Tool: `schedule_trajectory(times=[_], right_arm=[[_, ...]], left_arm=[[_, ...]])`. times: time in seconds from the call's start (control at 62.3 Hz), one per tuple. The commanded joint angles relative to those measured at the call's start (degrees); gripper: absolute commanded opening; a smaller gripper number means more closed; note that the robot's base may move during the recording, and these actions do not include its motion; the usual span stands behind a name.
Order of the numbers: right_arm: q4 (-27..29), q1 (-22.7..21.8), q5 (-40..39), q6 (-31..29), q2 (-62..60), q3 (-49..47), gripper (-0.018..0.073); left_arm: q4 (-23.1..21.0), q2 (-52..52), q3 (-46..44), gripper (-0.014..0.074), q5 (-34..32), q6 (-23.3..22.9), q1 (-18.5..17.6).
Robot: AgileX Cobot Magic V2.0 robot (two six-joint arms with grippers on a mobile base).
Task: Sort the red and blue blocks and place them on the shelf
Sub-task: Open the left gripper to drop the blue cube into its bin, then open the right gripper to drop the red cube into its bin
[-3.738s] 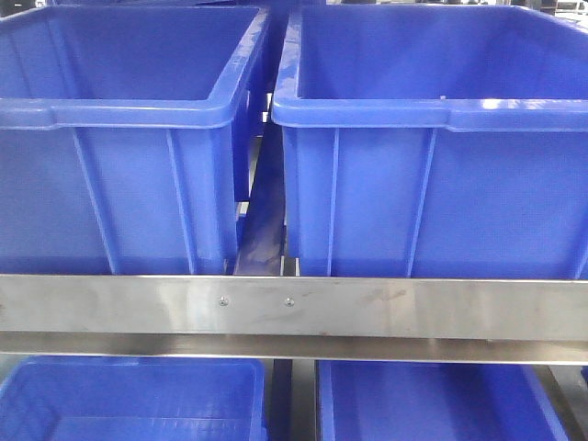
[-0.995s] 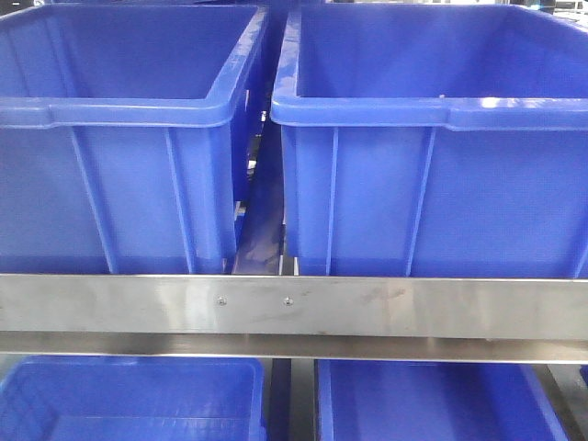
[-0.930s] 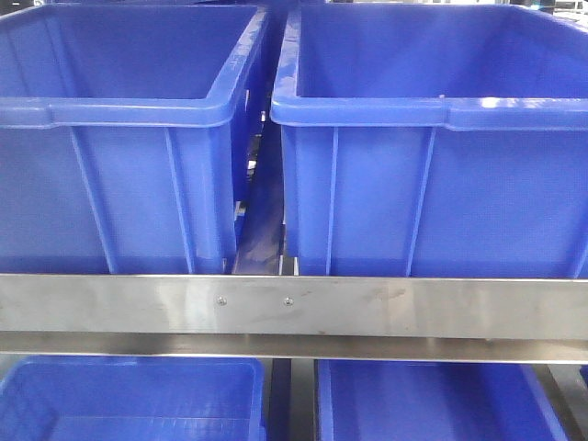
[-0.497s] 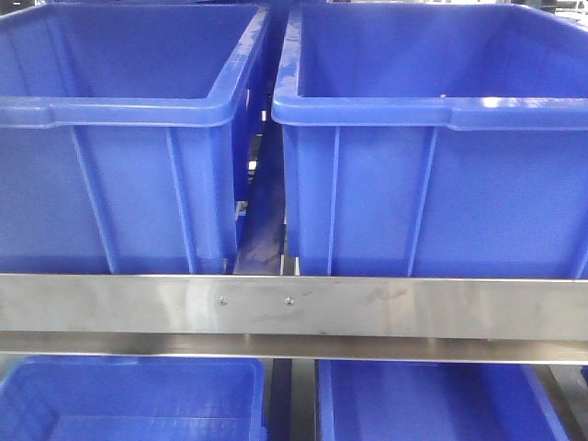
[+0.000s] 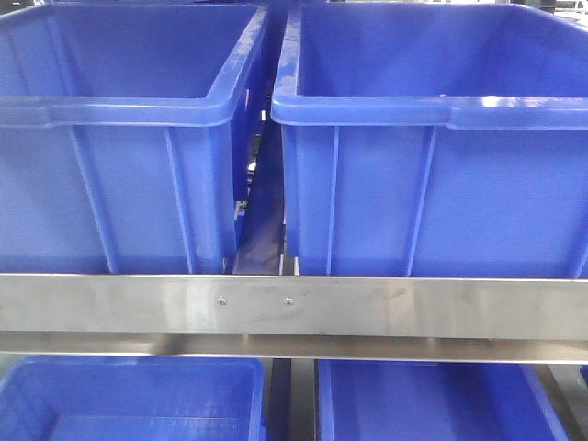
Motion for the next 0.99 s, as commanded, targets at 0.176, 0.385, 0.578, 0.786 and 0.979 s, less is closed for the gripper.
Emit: schedule_trajectory(times=[0.176, 0.385, 0.578, 0.786, 0.979], right_arm=[[-1.22, 0.88, -9.06, -0.53, 12.63, -7.83, 0.0060], [-1.22, 0.88, -9.98, -0.53, 17.73, -10.86, 0.0373], [-1.22, 0.88, -9.53, -0.53, 17.86, -11.19, 0.0515], [-1.22, 0.88, -9.64, -0.53, 17.86, -11.19, 0.0461], [-1.22, 0.88, -9.61, -0.49, 17.22, -11.19, 0.0059]], left_arm=[[0.11, 11.12, -8.19, 0.0128, -7.71, 0.21, -0.52], [0.28, 15.33, -9.35, 0.0405, -8.87, 0.81, -0.52], [0.28, 16.43, -9.35, 0.0595, -8.26, 0.81, -0.52], [0.28, 16.43, -9.35, 0.0553, -8.40, 0.81, -0.52], [0.15, 15.56, -9.35, 0.0151, -6.32, 0.81, -0.52]])
